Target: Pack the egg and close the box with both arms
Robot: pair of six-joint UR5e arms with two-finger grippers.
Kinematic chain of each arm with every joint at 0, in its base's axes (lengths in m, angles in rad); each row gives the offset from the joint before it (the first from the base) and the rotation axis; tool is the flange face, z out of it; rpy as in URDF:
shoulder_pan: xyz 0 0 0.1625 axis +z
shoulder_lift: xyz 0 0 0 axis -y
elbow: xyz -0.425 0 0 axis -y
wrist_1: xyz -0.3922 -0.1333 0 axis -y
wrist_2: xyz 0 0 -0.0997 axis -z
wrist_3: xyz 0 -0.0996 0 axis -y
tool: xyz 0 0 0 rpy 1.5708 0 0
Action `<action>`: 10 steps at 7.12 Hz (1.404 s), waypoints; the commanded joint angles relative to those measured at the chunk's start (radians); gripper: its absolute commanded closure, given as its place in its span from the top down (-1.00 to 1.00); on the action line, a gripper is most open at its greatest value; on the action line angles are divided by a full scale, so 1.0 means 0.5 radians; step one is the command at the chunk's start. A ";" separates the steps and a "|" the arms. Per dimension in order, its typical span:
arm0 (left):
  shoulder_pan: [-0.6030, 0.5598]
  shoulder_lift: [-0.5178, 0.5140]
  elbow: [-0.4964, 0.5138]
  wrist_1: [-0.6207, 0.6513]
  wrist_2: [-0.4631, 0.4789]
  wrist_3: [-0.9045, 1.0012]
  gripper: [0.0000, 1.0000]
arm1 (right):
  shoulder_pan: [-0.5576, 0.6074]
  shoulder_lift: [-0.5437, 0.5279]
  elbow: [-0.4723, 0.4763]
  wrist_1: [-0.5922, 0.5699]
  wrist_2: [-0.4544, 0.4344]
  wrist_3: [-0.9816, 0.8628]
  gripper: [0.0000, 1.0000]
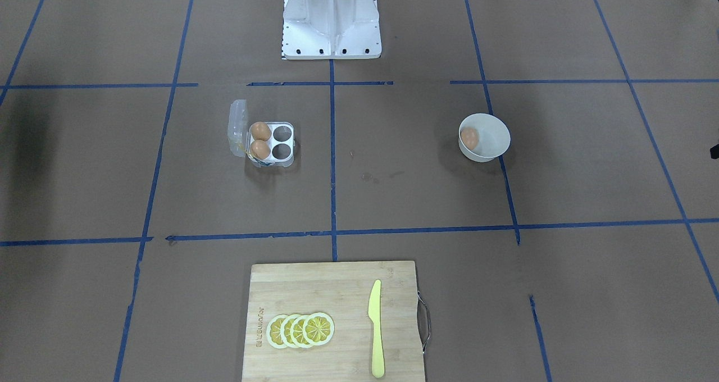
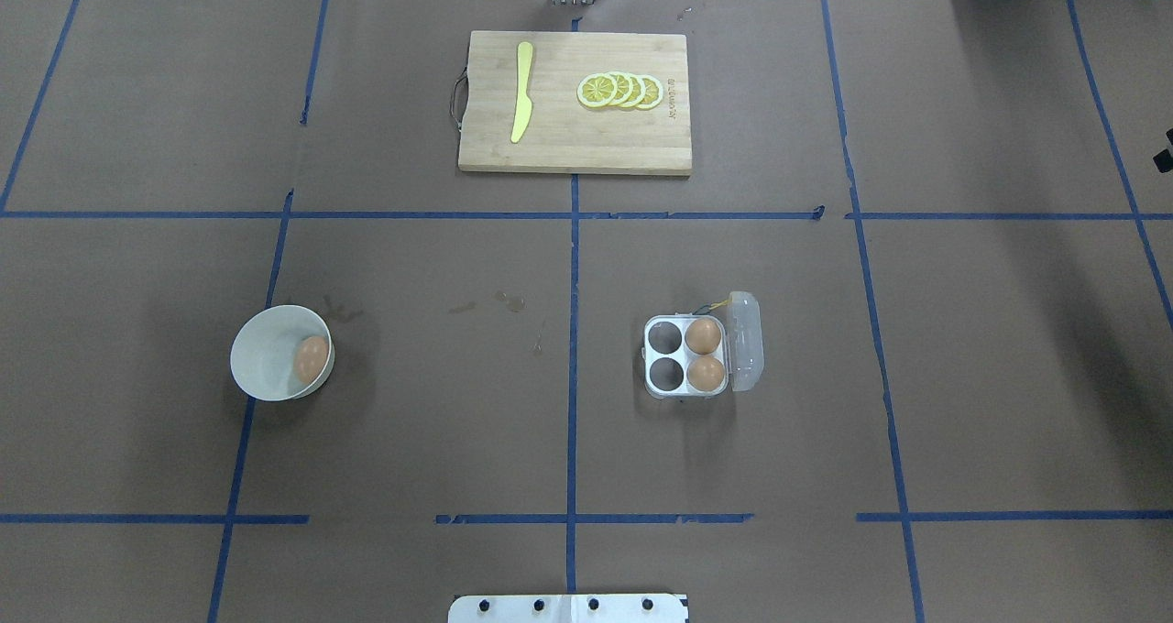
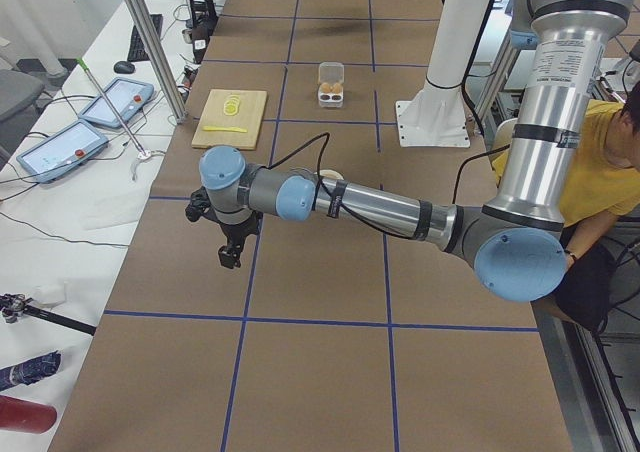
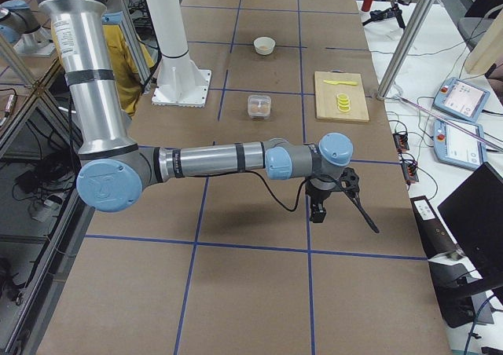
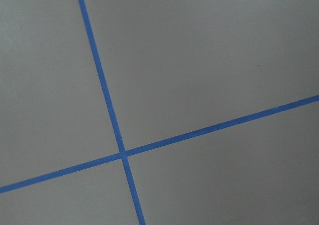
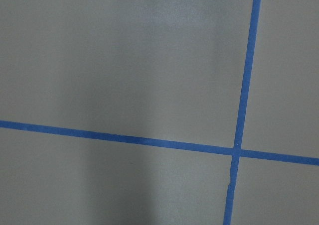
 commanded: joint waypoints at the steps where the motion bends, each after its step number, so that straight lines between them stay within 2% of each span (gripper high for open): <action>1: 0.398 -0.018 -0.154 -0.044 -0.142 -0.386 1.00 | 0.000 -0.009 0.013 0.005 0.005 0.000 1.00; 3: 0.724 -0.036 -0.332 -0.264 -0.130 -1.242 0.97 | 0.000 -0.018 0.013 0.008 0.005 -0.006 1.00; 4: 0.829 -0.034 -0.312 -0.372 -0.133 -1.387 0.86 | 0.000 -0.015 0.010 0.008 0.005 0.000 1.00; 6: 1.055 -0.085 -0.324 -0.385 -0.136 -1.691 0.67 | 0.000 -0.018 -0.027 0.075 0.087 0.003 1.00; 9: 1.146 -0.092 -0.278 -0.385 -0.136 -1.738 0.43 | -0.003 -0.018 -0.030 0.075 0.091 0.006 1.00; 10: 1.167 -0.119 -0.235 -0.385 -0.136 -1.747 0.43 | -0.004 -0.021 -0.030 0.075 0.091 0.006 1.00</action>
